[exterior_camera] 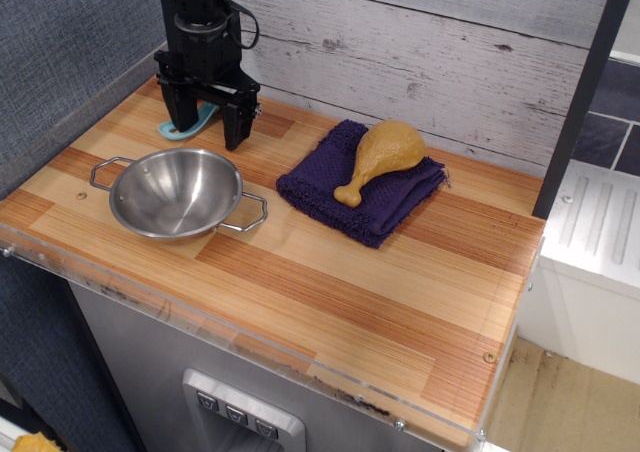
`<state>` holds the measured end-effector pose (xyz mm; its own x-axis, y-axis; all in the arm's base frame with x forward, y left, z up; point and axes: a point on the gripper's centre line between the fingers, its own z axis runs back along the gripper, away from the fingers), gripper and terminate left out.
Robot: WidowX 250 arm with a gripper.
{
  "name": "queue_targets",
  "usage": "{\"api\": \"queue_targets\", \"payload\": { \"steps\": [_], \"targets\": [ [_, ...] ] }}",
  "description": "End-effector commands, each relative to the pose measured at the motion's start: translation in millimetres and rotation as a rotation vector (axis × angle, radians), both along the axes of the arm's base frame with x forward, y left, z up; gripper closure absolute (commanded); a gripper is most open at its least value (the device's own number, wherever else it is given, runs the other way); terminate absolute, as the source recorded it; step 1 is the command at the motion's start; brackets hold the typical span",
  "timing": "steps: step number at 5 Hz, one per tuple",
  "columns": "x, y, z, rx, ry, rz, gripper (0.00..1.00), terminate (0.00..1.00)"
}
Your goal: PICK UP THE BRUSH AND PUT NEAR THE VIOLET TOWEL
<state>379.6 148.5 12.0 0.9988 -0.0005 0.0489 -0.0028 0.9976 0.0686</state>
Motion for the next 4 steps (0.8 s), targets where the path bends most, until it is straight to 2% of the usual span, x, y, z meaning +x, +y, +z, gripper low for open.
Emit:
{"api": "queue_targets", "payload": {
  "steps": [1, 2, 3, 4],
  "targets": [
    [6, 1, 5, -0.007, -0.021, -0.022, 0.00, 0.00],
    [2, 1, -9, -0.019, 0.009, -0.014, 0.00, 0.00],
    [-1, 5, -20, -0.003, 0.044, -0.001, 1.00, 0.00],
    [-3, 6, -24, -0.010, 0.057, -0.003, 1.00, 0.00]
  ]
}}
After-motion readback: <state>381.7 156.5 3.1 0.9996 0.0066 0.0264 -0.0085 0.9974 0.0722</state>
